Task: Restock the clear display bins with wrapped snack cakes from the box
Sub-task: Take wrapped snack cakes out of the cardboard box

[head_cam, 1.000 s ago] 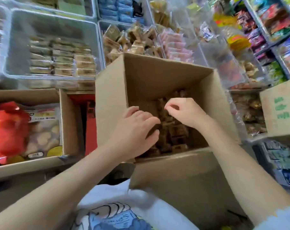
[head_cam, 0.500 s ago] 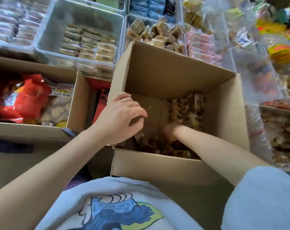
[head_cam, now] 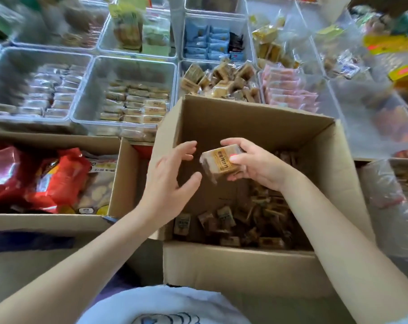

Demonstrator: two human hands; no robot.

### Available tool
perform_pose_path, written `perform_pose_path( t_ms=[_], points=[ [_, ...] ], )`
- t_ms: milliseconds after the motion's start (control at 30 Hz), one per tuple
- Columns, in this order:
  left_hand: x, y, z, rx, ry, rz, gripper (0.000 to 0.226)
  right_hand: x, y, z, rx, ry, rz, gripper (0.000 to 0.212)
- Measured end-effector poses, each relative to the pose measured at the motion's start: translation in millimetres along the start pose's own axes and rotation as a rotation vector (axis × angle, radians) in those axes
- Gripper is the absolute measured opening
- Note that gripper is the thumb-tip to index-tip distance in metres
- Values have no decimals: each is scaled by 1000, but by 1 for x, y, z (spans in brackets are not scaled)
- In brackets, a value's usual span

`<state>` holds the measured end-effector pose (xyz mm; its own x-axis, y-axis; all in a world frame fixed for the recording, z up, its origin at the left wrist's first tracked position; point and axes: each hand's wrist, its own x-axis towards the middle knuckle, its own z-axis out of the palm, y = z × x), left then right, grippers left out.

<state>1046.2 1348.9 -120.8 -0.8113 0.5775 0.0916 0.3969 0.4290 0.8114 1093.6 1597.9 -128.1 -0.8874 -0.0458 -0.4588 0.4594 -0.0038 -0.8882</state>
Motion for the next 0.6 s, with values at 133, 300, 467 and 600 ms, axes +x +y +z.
perform_pose_path(
  t_ms=[133, 300, 467, 600],
  points=[
    [25, 18, -21, -320, -12, -173, 55, -15, -26, 30, 87, 83, -158, 35],
    [44, 2, -64, -625, -139, -287, 47, -9, -62, 73, -111, 216, -246, 20],
    [49, -56, -133, -768, -42, -275, 44, 48, -112, 135, -396, 227, -282, 15],
    [55, -130, -206, -800, 44, -287, 38, 137, -142, 205, -558, 165, -264, 14]
  ],
)
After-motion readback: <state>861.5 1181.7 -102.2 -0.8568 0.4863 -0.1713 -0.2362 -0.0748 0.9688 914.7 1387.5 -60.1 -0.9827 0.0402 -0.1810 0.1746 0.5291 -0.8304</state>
